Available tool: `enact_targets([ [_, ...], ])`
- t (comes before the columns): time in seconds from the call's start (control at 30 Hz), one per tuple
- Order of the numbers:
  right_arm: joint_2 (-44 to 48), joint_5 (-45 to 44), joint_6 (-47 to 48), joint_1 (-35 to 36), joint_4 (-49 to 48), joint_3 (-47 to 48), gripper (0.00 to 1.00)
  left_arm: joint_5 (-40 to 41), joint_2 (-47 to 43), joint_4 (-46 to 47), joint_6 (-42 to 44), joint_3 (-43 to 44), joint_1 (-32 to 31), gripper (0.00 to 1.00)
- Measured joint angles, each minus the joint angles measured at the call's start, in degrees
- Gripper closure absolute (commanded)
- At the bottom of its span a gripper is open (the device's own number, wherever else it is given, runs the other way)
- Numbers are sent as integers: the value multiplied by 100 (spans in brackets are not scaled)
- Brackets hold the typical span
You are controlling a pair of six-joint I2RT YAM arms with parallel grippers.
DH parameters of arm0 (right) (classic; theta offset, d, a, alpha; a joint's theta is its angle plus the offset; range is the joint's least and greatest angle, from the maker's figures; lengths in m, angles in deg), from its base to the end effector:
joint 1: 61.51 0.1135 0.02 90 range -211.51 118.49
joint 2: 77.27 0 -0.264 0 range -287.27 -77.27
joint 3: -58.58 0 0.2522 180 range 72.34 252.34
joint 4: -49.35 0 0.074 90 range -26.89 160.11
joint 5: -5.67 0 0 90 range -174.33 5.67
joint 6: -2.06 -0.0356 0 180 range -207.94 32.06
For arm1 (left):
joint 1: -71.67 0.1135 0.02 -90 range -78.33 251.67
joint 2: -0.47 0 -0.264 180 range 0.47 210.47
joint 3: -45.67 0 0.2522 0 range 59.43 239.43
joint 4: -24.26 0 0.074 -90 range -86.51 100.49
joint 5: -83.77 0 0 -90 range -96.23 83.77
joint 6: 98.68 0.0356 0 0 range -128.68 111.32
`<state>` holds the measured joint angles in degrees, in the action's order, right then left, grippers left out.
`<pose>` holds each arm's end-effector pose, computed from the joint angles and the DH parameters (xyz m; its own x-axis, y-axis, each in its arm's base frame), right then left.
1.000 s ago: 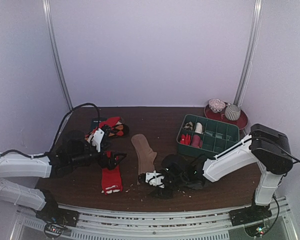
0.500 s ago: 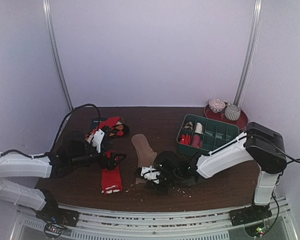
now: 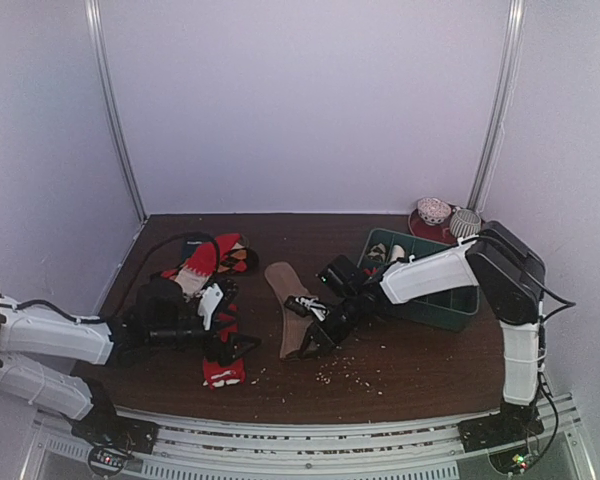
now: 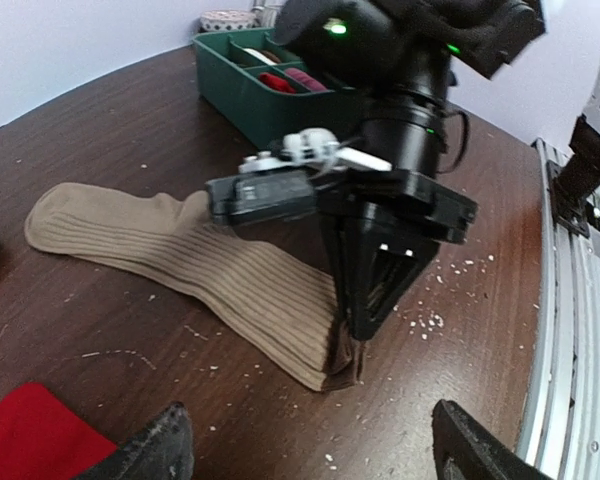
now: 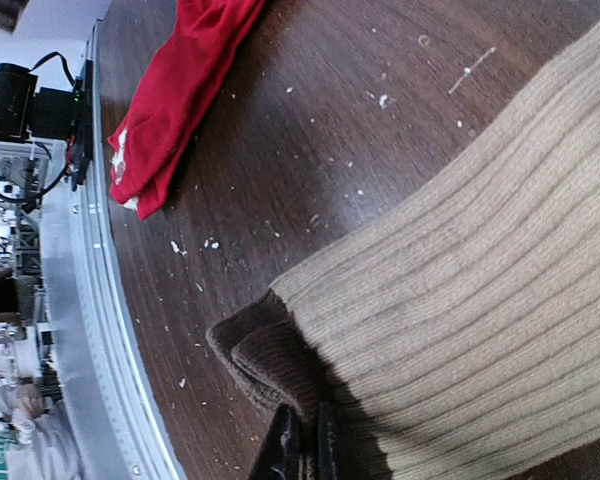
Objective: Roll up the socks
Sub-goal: Roll a pair of socks at the center of the board.
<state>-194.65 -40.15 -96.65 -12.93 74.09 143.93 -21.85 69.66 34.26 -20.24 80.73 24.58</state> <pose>0.2525 0.3237 0.1309 -0.6667 -0.5915 -0.4534 -0.6975 0.2809 0.6592 0.1522 -0.1778 0.1745 -0.4476 0.1980 -0.8720 0.7992 0.5261 -0.2907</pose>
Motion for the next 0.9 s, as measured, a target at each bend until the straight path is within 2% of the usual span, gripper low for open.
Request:
enact_targets([
  [0.13,-361,654,-376,-168,203,245,100,-175,544,356,146,20,-328,22],
  [0.27,-435,935,-592,-175,223,251,100,-315,1139,621,275,109,-446,29],
  [0.5,-487,1099,-669,-175,350,282,100,-531,2203,1056,553,562,-538,29],
  [0.67,-487,1126,-649,-173,435,286,100,-660,2623,1207,699,813,-686,40],
  [0.8,-487,1143,-619,-175,487,286,100,-697,2953,1305,763,968,-774,43],
  [0.9,-487,1156,-599,-175,520,286,100,-693,3145,1355,765,984,-789,50],
])
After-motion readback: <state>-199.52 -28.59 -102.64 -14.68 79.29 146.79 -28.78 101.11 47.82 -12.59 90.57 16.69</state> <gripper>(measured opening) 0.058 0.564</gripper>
